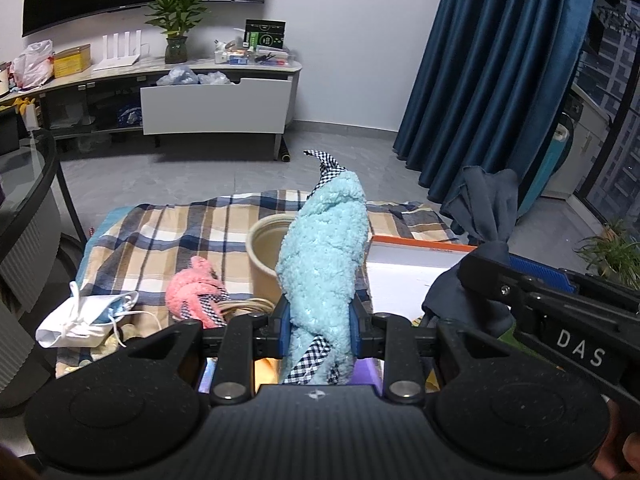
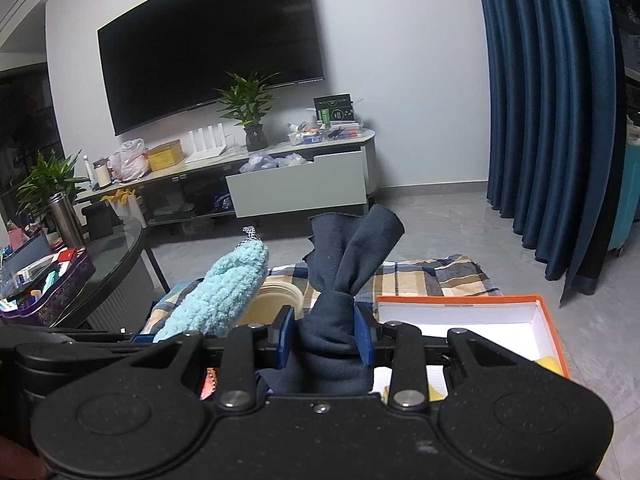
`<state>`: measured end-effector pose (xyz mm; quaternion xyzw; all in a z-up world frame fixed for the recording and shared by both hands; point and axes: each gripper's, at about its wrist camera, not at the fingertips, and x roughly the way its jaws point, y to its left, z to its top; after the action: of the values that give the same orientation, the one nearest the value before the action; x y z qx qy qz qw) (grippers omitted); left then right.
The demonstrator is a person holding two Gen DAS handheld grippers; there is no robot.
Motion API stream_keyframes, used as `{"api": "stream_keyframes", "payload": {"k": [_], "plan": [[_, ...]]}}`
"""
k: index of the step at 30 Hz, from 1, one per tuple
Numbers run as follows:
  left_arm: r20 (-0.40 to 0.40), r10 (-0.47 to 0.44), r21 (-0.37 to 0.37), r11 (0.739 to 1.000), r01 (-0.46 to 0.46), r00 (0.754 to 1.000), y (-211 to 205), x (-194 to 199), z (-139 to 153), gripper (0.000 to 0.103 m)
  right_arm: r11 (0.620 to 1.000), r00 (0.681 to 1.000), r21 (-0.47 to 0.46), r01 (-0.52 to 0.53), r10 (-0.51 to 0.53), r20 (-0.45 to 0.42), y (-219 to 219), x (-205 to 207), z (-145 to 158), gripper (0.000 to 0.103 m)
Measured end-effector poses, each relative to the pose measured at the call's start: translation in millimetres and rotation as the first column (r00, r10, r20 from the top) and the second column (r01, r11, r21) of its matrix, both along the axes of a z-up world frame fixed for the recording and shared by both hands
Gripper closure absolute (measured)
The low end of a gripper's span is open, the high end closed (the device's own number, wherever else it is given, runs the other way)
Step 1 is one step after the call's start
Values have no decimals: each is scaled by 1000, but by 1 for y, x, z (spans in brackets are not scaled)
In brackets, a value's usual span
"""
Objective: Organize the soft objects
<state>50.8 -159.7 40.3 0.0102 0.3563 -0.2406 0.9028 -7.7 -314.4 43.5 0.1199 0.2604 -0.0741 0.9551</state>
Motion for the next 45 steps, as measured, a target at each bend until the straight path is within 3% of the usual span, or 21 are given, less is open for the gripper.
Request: {"api": "stream_keyframes", "payload": {"k": [45], "plan": [[-73,-160,32,986,162,984,-76,2,-28,74,984,984,21,177,-176,-40,-70,-19,-20,62]]}}
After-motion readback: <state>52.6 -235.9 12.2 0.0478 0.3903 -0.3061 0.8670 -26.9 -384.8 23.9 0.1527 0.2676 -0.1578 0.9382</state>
